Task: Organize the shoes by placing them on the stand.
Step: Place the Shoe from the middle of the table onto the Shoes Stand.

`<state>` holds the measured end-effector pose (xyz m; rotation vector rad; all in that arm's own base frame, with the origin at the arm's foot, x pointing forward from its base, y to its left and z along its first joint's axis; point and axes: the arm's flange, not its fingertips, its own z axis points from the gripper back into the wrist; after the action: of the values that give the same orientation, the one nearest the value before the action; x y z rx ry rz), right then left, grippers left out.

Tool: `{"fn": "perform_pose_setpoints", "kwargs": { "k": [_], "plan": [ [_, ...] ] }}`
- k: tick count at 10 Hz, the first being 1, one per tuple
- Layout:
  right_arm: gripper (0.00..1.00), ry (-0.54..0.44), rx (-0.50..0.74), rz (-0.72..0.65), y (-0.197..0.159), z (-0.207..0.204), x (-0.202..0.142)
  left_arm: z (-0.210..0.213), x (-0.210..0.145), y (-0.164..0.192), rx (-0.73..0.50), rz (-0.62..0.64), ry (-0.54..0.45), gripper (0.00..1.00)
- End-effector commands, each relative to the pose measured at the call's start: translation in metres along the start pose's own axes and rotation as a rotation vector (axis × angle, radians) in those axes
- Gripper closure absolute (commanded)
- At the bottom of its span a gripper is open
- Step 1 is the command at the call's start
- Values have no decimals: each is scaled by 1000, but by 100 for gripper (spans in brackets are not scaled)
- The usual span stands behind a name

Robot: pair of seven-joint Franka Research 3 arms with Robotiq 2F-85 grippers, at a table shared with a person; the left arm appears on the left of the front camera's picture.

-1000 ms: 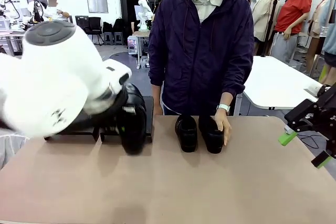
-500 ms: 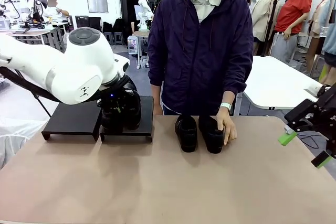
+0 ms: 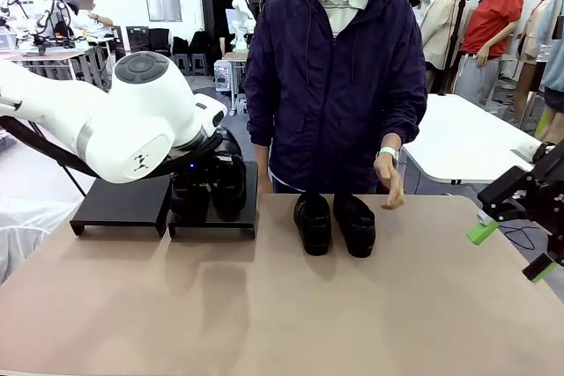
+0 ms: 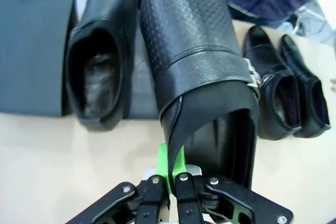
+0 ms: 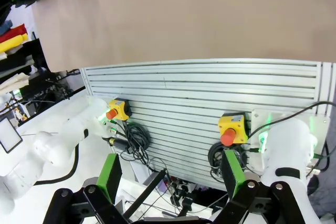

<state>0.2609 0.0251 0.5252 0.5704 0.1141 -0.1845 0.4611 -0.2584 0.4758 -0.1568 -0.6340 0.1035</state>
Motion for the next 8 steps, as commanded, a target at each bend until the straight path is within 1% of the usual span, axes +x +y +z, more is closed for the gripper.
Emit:
{"fn": "perform_pose_setpoints", "kwargs": {
  "k": [1,2,4,5,7,8],
  "plan": [
    [0,6,23,15,2,4,1,-10,17,4,-143,-166,-136,100],
    [0,6,23,15,2,4,1,-18,25,2,-169,-183,-147,100],
    [0,6,23,15,2,4,1,-38,34,0,-132,-157,-92,100],
    [0,6,23,15,2,4,1,-47,37,0,-105,-130,-96,100],
    [0,6,23,15,2,4,1,-66,40,-1,-55,-56,-71,100],
    [0,6,23,15,2,4,1,-73,40,-1,-13,-42,-77,100]
  ]
}}
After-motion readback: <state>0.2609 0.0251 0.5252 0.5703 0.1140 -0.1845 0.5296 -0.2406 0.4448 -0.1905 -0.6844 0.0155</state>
